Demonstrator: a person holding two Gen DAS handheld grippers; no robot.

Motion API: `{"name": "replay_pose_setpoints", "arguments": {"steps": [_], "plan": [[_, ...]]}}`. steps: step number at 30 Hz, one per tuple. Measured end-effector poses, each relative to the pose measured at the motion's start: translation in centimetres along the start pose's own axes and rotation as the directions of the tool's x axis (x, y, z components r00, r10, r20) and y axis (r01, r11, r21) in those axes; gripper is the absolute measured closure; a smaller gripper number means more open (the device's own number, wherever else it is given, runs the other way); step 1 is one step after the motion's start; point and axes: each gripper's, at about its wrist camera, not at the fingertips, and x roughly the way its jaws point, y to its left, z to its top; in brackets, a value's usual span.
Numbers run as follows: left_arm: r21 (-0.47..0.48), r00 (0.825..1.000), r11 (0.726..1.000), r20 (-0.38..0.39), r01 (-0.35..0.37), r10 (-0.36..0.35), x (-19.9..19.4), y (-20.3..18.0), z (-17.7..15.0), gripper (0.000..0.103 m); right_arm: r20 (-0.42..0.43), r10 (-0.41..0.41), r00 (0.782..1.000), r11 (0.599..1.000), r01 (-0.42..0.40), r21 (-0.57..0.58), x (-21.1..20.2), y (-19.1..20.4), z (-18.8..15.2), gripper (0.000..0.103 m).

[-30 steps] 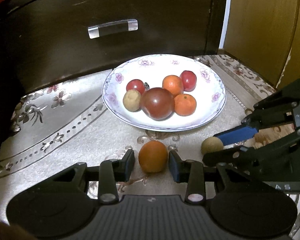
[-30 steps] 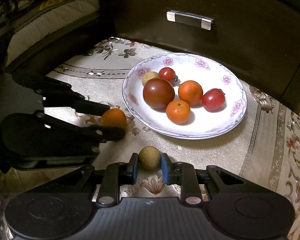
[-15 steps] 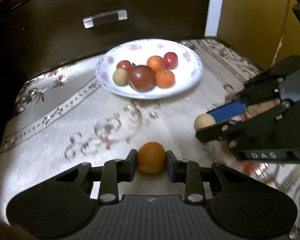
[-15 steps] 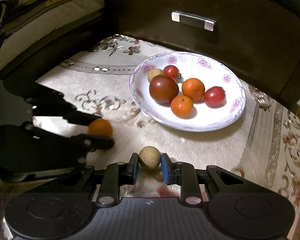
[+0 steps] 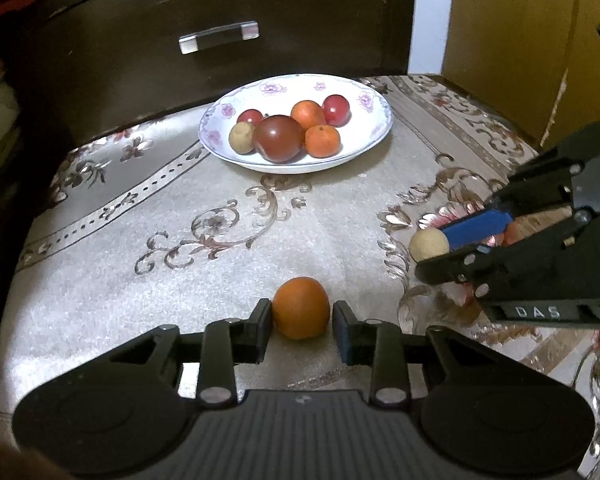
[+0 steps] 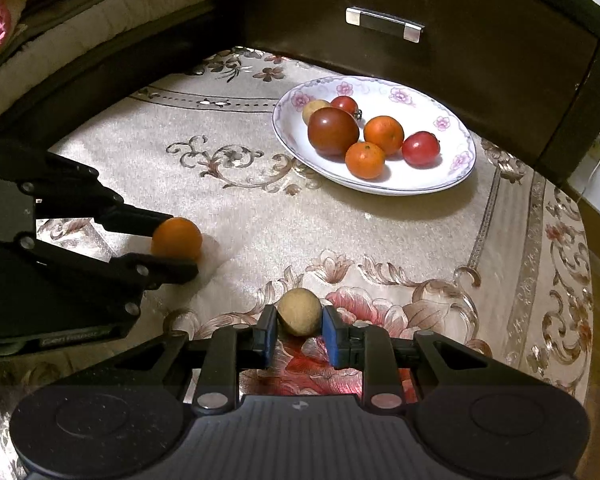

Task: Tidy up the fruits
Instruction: 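Carry the mandarin and tan fruit in both tools over the white bowl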

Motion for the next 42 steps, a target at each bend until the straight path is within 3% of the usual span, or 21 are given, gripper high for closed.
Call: {"name": "replay_pose_setpoints", "arguments": {"steps": [10,18,26,42], "plan": [[-0.002,1.0,1.0,0.01,-0.001,0.001,0.1,-0.3,0.1,0.066,-0.004,0.008,1.0,1.0,-0.008,0.003,0.2,-0.2,0.3,0.078],[-0.001,0.999,0.999,-0.016,-0.037,0.037,-1.0,-1.7,0.2,0.067,-0.03,0.008,1.0,1.0,-0.008,0.026,-0.1,0.2,0.6,0.083],[0.034,0.998,0.998,0.038,-0.046,0.044,-2.8,-0.8,3.5,0.067,0.067,0.009,0.998,0.998,-0.013,0.059,-2.8,0.1,2.9,0.082],[0.021,0.995,0.999,0.095,-0.038,0.036,2.1,0.9,10.2,0.067,0.159,-0.042,0.986,0.985,0.015,0.17,-0.7,-5.1,7.9,0.082]]}}
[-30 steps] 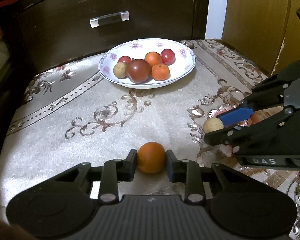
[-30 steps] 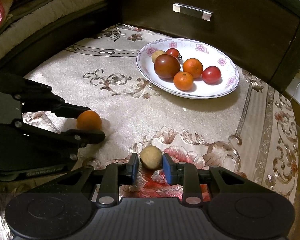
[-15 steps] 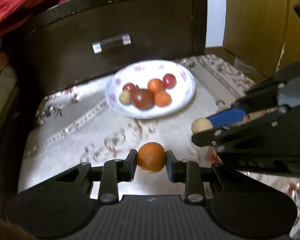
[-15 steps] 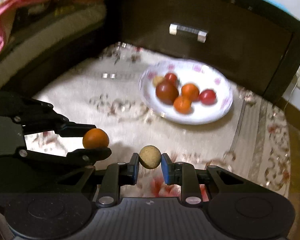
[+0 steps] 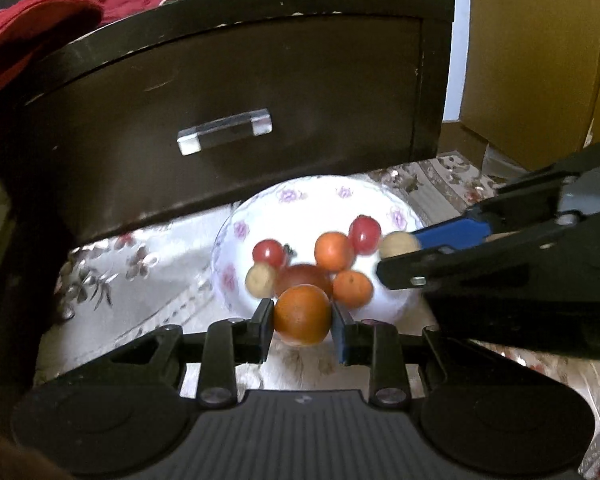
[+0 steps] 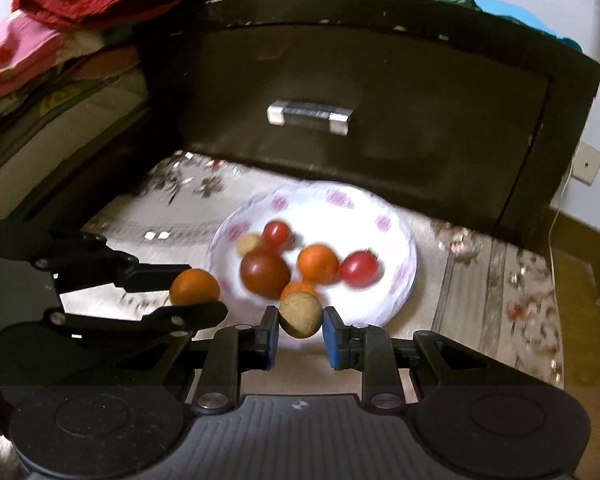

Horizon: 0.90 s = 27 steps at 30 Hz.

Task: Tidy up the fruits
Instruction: 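Carry the mandarin and tan fruit in both tools over the white bowl, then open both tools to drop the mandarin and tan fruit into the bowl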

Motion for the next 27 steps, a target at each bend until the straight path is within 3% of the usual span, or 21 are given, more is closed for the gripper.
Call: {"name": "replay_pose_setpoints", "arguments": {"steps": [5,27], "plan": [[0.02,1.0,1.0,0.012,-0.019,0.019,1.3,-0.1,1.5,0.067,0.044,-0.014,0.999,0.999,0.015,-0.033,1.2,0.1,1.6,0.082],[-0.051,0.999,0.999,0.034,-0.018,0.019,5.1,1.7,2.9,0.067,0.028,-0.038,0.999,0.999,0.037,0.034,5.9,-2.9,3.7,0.081]]}}
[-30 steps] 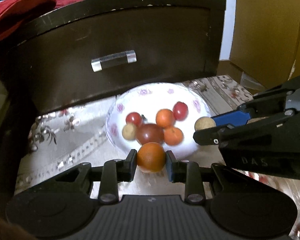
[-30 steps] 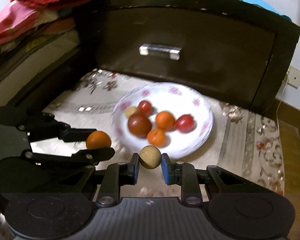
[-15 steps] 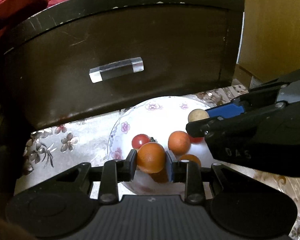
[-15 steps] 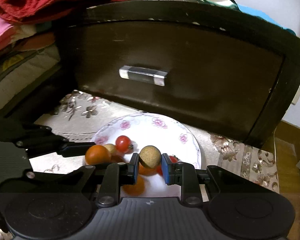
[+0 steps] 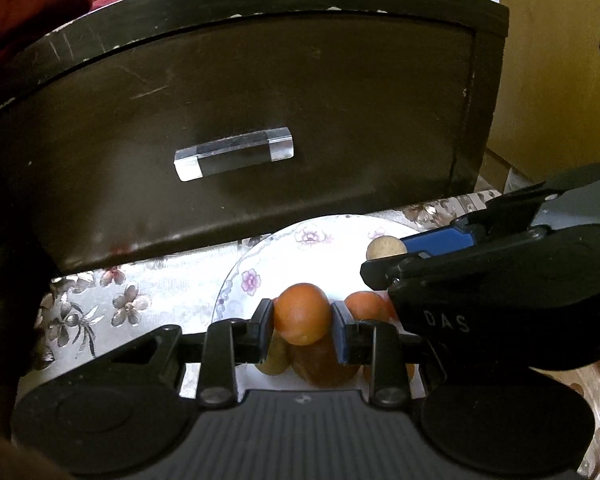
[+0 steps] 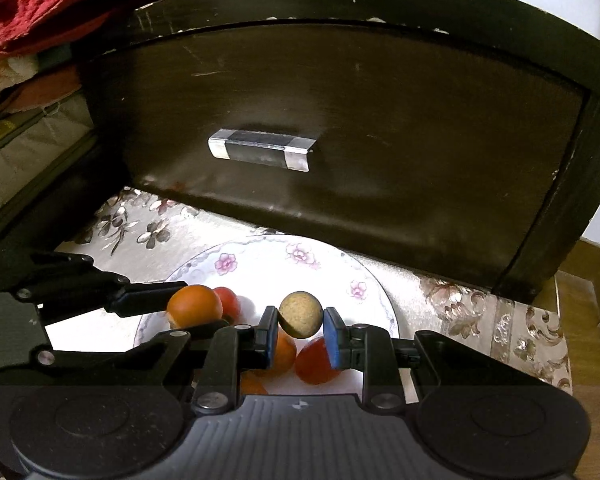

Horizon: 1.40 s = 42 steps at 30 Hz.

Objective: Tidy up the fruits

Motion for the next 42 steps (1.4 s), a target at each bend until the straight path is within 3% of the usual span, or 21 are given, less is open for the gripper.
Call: {"name": "replay_pose_setpoints", "arguments": {"steps": [15,34,42], "plan": [[-0.017,1.0,1.0,-0.018,0.008,-0.009,1.1,0.2,0.0,0.064,-0.001,0.002,1.0,1.0,-0.002,0.024,0.9,-0.6,-0.1,0.074],[-0.024,0.999,0.999,0.003,-0.048,0.048,-2.5,-0.2,0.0,0.063,0.022,-0.047,0.999,0.997,0.046,0.07,-2.7,-1.4,-0.7,0.072],[-0.038,0.997,0.996,0.015,-0.08,0.08,-3.9,-0.3,-0.1,0.055,0.019,-0.054,0.998,0.996,0.052,0.07,-4.1,-0.8,-1.7,0.068]]}}
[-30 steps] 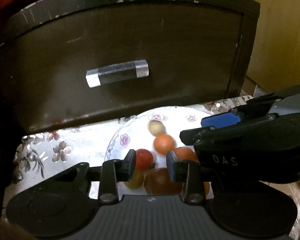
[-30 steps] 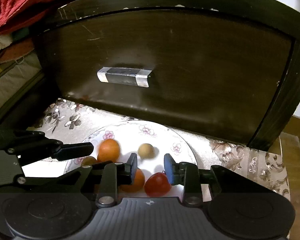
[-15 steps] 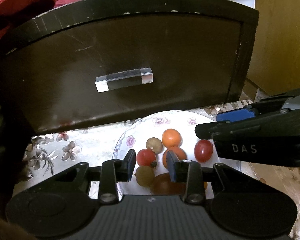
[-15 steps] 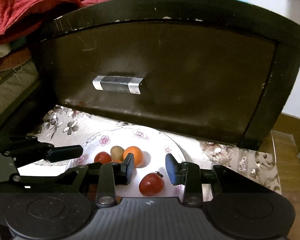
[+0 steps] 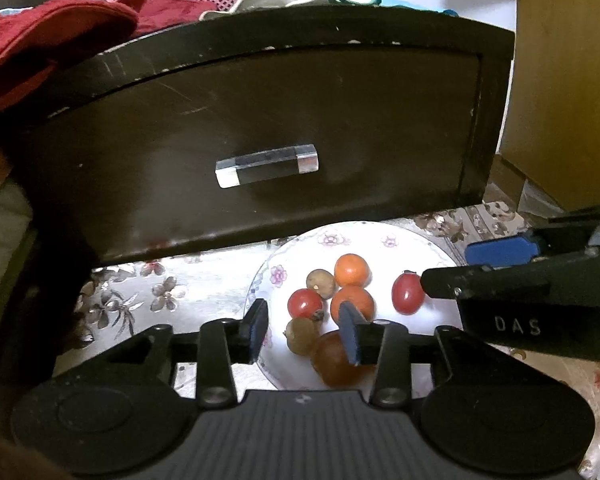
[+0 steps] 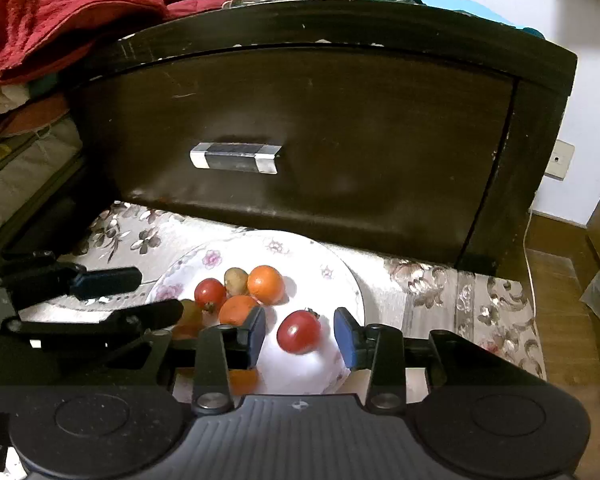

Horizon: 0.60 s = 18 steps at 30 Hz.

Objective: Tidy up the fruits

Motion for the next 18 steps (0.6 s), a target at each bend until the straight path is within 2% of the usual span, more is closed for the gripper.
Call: {"name": "replay_pose_setpoints", "arguments": {"steps": [4,10,18], "plan": [[0.001,1.0,1.0,0.007,-0.015,0.015,-0.7,-0.2,-0.2,0.053,0.006,-0.003,1.0,1.0,0.003,0.006,-0.8,0.0,-0.3,0.066],[-0.004,0.999,0.999,0.016,-0.037,0.037,-1.5,-0.6,-0.5,0.041,0.004,-0.005,1.0,1.0,0.005,0.011,-1.6,0.0,-0.9,0.065],[0.007,0.993,0.994,0.038,-0.109,0.108,-2.4,-0.8,-1.0,0.019,0.005,-0.007,1.0,1.0,0.007,0.022,-2.4,0.0,-1.4,0.064]]}}
